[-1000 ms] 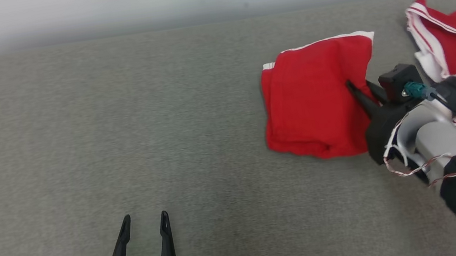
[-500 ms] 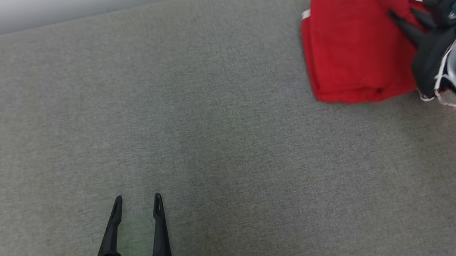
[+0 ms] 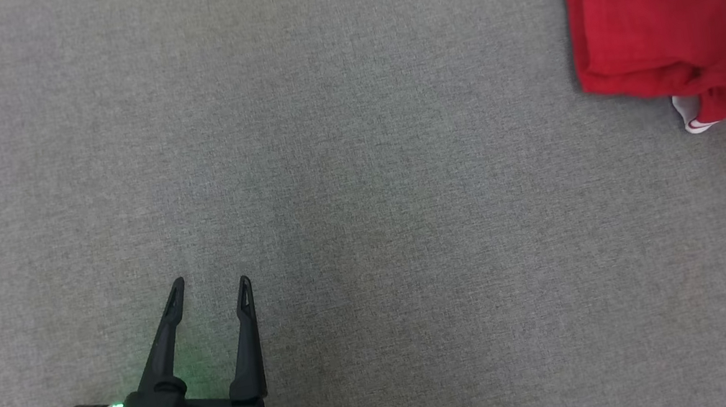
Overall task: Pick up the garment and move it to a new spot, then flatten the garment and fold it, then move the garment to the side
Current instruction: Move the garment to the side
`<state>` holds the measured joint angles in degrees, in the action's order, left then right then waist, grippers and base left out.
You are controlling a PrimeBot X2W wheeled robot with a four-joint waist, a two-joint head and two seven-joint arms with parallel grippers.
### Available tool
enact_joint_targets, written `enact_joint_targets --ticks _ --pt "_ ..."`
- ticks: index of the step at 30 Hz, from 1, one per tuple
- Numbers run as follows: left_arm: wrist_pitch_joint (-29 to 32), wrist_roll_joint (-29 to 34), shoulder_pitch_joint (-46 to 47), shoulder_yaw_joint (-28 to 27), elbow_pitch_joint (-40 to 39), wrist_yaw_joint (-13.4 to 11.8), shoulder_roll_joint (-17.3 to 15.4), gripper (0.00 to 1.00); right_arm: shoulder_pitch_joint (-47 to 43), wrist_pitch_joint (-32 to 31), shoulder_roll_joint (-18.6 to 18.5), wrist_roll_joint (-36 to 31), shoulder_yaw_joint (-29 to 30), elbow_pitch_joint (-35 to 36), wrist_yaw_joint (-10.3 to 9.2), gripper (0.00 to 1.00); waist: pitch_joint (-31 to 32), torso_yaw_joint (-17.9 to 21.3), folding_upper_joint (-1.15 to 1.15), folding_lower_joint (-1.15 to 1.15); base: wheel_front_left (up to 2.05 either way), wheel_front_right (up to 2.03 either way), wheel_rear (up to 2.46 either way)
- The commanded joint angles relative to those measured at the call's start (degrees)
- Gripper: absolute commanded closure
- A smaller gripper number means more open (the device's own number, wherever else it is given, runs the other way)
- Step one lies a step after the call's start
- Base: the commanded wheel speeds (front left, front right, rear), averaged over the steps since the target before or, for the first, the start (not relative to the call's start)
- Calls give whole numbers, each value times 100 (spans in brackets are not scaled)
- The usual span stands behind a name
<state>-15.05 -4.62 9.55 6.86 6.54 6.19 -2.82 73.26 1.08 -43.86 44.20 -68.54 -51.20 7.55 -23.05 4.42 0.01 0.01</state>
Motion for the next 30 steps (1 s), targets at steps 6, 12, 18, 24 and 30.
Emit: enact_joint_targets --ticks 6,12,18,24,30 --pt "-13 185 95 -51 -338 63 -13 0 406 -186 -435 17 -386 155 -12 100 -240 -45 -1 -1 0 0 0" --pt "-13 272 148 -39 -597 74 -29 0 640 -429 -855 -207 -477 355 -13 100 -397 -86 -1 -1 0 0 0" --pt "-13 309 119 -36 -775 85 -48 0 722 -676 -1218 -484 -490 519 -12 100 -457 -144 -1 -1 0 0 0" --pt "-13 306 112 -77 -879 100 -77 0 732 -898 -1506 -944 -493 712 -12 100 -523 -160 -1 -1 0 0 0" --pt "-13 315 158 -99 -928 108 -85 0 855 -917 -1553 -1034 -494 718 -12 100 -604 -169 -1 -1 0 0 0"
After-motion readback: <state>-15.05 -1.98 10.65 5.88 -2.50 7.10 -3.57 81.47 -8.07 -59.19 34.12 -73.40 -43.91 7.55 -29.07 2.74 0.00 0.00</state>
